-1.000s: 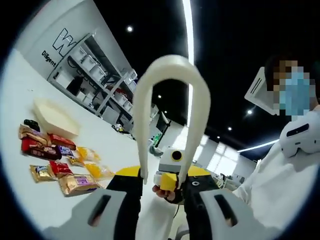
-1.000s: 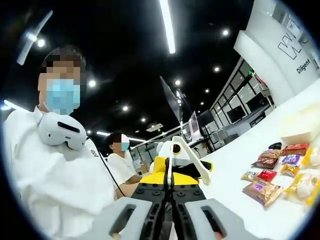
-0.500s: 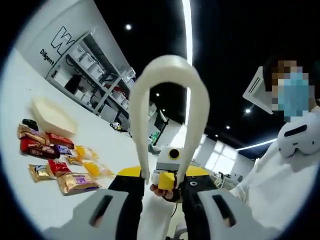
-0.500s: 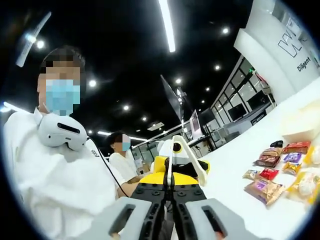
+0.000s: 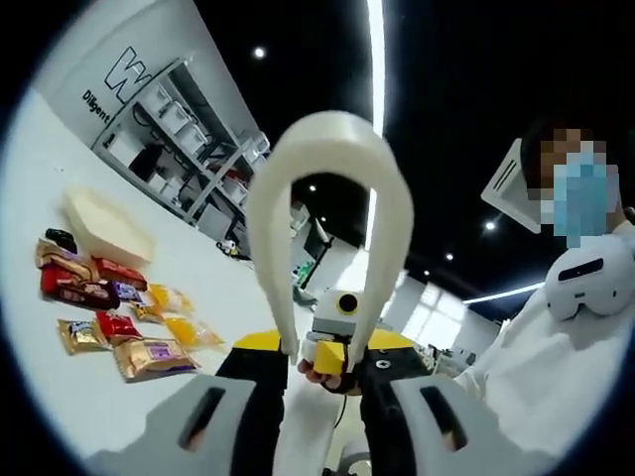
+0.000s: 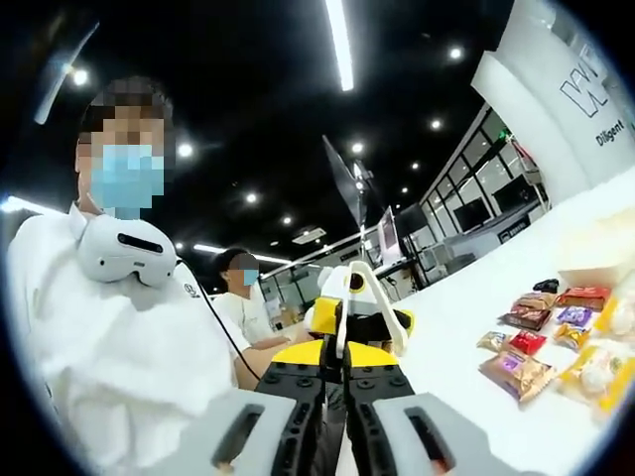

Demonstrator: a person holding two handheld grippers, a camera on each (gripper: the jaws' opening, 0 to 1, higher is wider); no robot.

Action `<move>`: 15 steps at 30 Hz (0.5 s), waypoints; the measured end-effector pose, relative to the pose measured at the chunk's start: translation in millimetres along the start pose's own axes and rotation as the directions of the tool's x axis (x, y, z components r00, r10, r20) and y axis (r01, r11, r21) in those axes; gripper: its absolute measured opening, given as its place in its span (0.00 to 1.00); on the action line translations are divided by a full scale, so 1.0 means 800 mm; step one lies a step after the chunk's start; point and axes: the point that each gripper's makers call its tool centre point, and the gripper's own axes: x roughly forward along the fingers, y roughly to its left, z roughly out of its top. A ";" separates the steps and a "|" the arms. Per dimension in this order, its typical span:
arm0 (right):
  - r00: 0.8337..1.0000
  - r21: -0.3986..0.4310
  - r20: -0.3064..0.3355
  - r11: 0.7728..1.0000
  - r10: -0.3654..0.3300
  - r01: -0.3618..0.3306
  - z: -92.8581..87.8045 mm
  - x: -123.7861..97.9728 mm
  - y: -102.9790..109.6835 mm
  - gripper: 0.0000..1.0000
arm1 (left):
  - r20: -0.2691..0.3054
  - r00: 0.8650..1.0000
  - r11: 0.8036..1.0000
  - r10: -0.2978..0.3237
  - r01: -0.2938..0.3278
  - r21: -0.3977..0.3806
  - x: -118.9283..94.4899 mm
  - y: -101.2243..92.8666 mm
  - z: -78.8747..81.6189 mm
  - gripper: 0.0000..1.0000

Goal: Place the target food into the container with the food tongs after gripping and lifting it, then release it inside without dropping or visibly crushing the food.

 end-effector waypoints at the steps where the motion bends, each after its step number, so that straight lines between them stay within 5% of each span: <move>1: 1.000 0.002 0.000 1.000 -0.007 0.007 0.000 0.000 -0.002 0.00 | -0.002 1.000 1.000 -0.001 0.001 -0.004 0.000 0.000 0.000 0.26; 15: 0.997 -0.015 0.041 0.997 0.072 -0.071 0.003 0.006 0.014 0.00 | -0.005 0.999 0.999 -0.032 0.032 -0.024 0.000 -0.008 0.000 0.31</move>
